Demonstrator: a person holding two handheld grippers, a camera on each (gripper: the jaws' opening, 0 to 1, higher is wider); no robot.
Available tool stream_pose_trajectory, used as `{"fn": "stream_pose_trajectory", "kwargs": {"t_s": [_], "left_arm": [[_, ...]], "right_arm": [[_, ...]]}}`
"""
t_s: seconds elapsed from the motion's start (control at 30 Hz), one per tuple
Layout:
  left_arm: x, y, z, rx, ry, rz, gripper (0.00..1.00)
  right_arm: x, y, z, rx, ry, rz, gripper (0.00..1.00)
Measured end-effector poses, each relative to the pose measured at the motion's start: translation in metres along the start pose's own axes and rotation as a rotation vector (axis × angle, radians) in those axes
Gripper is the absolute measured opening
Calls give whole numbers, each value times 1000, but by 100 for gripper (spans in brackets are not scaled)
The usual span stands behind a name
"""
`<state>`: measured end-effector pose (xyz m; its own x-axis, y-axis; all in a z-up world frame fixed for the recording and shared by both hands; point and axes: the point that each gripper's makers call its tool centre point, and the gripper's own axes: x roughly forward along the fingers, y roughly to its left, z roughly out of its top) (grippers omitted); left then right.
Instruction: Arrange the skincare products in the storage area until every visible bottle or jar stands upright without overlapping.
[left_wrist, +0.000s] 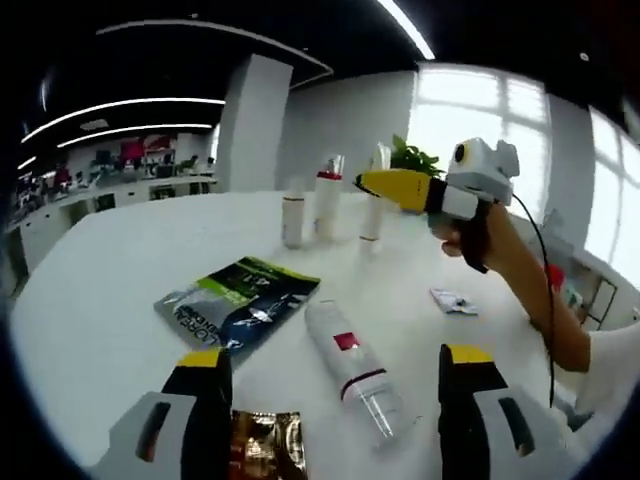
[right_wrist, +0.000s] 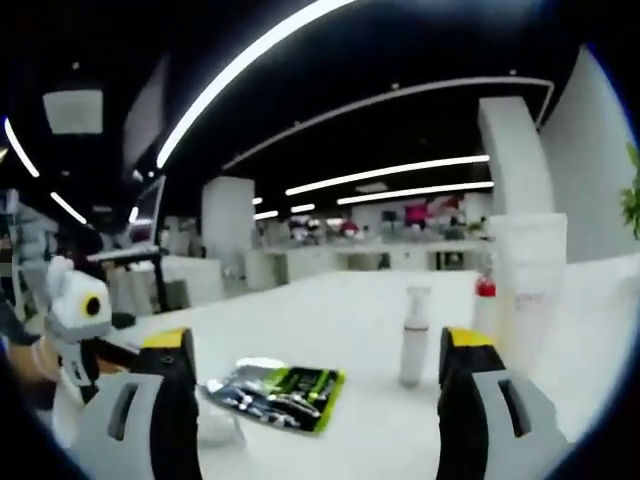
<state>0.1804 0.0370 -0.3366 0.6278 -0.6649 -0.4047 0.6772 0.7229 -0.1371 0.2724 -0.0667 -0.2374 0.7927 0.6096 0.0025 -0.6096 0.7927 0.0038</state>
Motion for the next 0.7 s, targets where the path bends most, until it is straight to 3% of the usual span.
{"fn": "stream_pose_trajectory", "kwargs": {"t_s": [0.17, 0.3, 0.33, 0.43, 0.47, 0.5, 0.57, 0.7], "left_arm": [[-2, -8, -10, 45, 79, -21, 80], [4, -18, -8, 40, 156, -90, 69], [8, -18, 0, 49, 174, -94, 67], [10, -19, -1, 62, 280, -108, 58], [11, -19, -3, 49, 348, -121, 55], [11, -19, -3, 45, 367, -124, 54], [17, -17, -2, 11, 463, -124, 54], [19, -15, -9, 34, 586, -93, 49]], "right_arm": [[7, -4, -9, -15, 43, 7, 100], [10, -5, -13, -24, 59, 11, 100], [7, 1, -14, -24, 62, 8, 100], [7, -1, -15, -14, 61, 5, 100], [8, -2, -15, -11, 63, 3, 100], [8, -2, -15, -10, 63, 4, 100], [8, -4, -15, -5, 65, -3, 100], [9, -10, -15, 3, 64, -10, 100]]}}
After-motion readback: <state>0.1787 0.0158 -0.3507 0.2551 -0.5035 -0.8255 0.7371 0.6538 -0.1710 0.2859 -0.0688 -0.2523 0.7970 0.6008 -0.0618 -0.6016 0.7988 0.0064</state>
